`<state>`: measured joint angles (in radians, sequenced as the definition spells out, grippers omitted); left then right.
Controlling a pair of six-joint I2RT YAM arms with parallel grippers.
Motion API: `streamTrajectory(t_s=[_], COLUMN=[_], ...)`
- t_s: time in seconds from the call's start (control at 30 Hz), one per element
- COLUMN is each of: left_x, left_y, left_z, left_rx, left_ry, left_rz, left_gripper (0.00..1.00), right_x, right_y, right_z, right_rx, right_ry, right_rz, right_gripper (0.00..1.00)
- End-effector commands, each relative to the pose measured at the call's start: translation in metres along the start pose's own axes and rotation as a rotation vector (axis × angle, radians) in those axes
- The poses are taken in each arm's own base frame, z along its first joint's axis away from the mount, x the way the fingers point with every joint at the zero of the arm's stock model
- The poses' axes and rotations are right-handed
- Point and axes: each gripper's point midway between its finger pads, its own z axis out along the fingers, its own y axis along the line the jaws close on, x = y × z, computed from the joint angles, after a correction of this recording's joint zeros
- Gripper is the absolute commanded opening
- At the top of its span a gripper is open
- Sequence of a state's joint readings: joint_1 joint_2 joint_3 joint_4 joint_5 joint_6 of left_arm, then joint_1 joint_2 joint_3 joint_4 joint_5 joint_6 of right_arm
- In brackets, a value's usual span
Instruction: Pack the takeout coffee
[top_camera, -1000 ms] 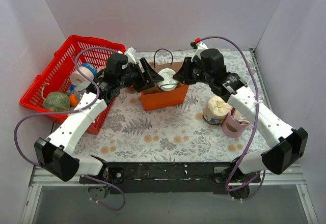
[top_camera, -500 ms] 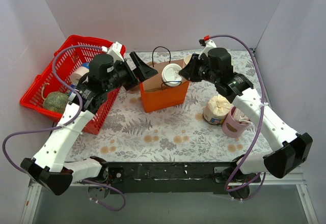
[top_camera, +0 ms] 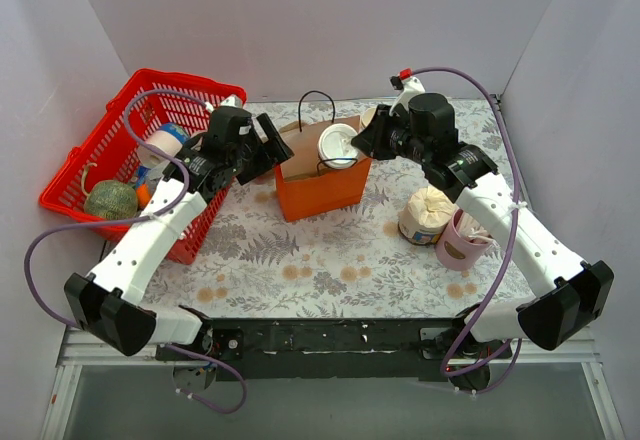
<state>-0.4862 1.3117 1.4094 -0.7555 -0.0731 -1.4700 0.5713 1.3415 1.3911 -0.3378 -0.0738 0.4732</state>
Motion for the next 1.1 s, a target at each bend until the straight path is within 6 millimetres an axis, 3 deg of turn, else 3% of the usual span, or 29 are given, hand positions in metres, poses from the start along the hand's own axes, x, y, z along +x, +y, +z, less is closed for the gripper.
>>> streamTrajectory(t_s=[0.0, 0.17, 0.27, 0.37, 0.67, 0.93, 1.07], left_x=[-0.013, -0.01, -0.001, 0.003, 0.032, 0.065, 0.076], left_y=[0.005, 0.0, 0.002, -0.003, -0.045, -0.048, -0.039], left_z=[0.001, 0.013, 0.017, 0.012, -0.027, -0.044, -0.042], left_rx=[-0.034, -0.059, -0.078, -0.077, 0.112, 0.14, 0.114], left_ry=[-0.073, -0.037, 0.009, 0.035, 0.162, 0.268, 0.296], left_rz=[0.013, 0.065, 0.101, 0.124, 0.073, 0.077, 0.073], left_gripper=[0.72, 0.47, 0.27, 0.15, 0.06, 0.04, 0.04], right_x=[-0.014, -0.014, -0.014, -0.015, -0.003, 0.024, 0.04], right_y=[-0.001, -0.01, -0.011, -0.01, 0.01, -0.006, -0.009], right_z=[-0.008, -0.013, -0.014, -0.014, -0.026, -0.056, -0.055], right_rx=[0.001, 0.034, 0.036, 0.034, -0.058, 0.023, 0.022], right_ry=[-0.064, -0.097, -0.101, -0.102, -0.017, 0.059, 0.122], right_rz=[-0.065, -0.104, -0.11, -0.106, -0.095, -0.069, -0.061], right_gripper=[0.12, 0.12, 0.12, 0.12, 0.1, 0.1, 0.1])
